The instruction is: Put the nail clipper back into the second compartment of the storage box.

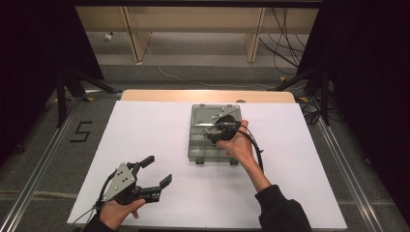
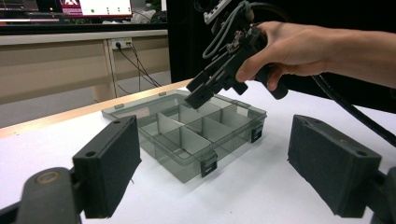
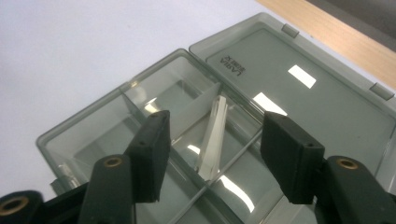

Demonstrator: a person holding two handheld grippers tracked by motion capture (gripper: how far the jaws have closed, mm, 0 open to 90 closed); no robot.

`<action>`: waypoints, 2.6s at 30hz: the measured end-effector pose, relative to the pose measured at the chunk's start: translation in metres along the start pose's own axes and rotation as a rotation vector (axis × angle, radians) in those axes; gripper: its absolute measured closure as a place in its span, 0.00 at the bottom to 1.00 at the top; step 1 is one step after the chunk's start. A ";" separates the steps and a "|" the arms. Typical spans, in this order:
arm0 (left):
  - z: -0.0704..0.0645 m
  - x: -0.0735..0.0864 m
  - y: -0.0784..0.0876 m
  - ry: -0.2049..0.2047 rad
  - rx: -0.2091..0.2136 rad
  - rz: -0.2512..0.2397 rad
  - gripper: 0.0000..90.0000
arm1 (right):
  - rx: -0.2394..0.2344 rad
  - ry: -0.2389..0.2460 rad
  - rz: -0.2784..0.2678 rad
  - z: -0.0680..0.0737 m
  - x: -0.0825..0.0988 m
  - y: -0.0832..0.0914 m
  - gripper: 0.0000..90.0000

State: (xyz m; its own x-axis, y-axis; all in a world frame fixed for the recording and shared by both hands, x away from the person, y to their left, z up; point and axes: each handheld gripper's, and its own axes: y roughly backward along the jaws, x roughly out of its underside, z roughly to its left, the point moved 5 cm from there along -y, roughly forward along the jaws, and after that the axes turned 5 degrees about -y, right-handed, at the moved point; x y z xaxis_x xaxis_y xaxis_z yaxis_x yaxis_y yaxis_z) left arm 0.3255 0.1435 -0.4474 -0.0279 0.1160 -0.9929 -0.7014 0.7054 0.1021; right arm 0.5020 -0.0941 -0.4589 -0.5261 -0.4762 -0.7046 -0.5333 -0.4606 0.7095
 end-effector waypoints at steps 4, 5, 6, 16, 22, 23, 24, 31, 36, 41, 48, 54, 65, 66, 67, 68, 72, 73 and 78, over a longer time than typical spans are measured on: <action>0.000 0.000 0.001 -0.006 -0.002 0.005 0.18 | -0.006 0.024 -0.033 0.004 -0.003 0.009 0.43; 0.001 0.000 0.001 -0.006 -0.003 0.005 0.18 | -0.013 0.022 -0.034 0.006 -0.003 0.011 0.42; 0.000 0.000 0.000 -0.006 -0.002 0.002 0.18 | -0.026 0.034 -0.032 0.007 -0.004 0.015 0.42; 0.000 0.000 0.000 -0.005 -0.002 0.005 0.18 | -0.034 0.079 -0.130 0.020 -0.008 0.044 0.35; 0.000 0.000 0.000 -0.004 -0.001 0.007 0.18 | -0.066 0.095 -0.187 0.029 -0.002 0.061 0.34; 0.000 0.000 0.000 -0.002 -0.001 0.007 0.18 | -0.063 0.093 -0.209 0.030 0.000 0.065 0.34; 0.000 0.001 0.000 -0.005 0.000 0.008 0.18 | -0.063 0.093 -0.209 0.030 0.000 0.065 0.34; 0.001 0.000 -0.001 -0.010 0.001 0.001 0.18 | -0.093 0.085 -0.245 0.036 0.010 0.079 0.32; 0.001 0.000 -0.001 -0.012 0.001 0.002 0.18 | -0.103 0.092 -0.274 0.039 0.017 0.086 0.31; 0.001 0.000 -0.001 -0.012 0.001 0.003 0.18 | -0.120 0.063 -0.315 0.040 0.023 0.094 0.27; 0.000 0.000 -0.001 0.001 0.001 0.003 0.18 | -0.187 0.015 -0.371 0.046 0.030 0.105 0.20; 0.000 0.000 -0.001 -0.003 -0.002 0.001 0.18 | -0.195 0.027 -0.409 0.049 0.035 0.113 0.18; 0.000 0.000 0.000 -0.005 -0.004 -0.001 0.17 | -0.205 0.018 -0.458 0.051 0.049 0.122 0.18; 0.000 0.000 0.000 -0.005 -0.004 -0.001 0.17 | -0.203 0.015 -0.467 0.051 0.050 0.123 0.18; 0.000 0.000 0.000 -0.005 -0.004 0.000 0.17 | -0.205 0.019 -0.477 0.050 0.051 0.124 0.18; 0.000 0.000 0.000 -0.005 -0.004 -0.001 0.17 | -0.203 0.012 -0.465 0.051 0.053 0.125 0.18; 0.001 -0.001 0.000 -0.005 -0.005 -0.003 0.17 | -0.205 0.007 -0.479 0.051 0.059 0.129 0.18; 0.001 0.000 0.000 -0.005 -0.005 -0.002 0.17 | -0.201 0.007 -0.494 0.051 0.059 0.130 0.18; 0.000 -0.001 -0.001 0.002 0.002 -0.016 0.17 | -0.212 -0.010 -0.500 0.051 0.066 0.132 0.18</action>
State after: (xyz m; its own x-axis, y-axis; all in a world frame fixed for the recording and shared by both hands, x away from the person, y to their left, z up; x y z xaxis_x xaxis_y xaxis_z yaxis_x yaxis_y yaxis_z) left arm 0.3263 0.1429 -0.4466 -0.0181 0.1040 -0.9944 -0.7001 0.7088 0.0868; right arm 0.3630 -0.1478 -0.4118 -0.2490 -0.1539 -0.9562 -0.5753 -0.7708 0.2739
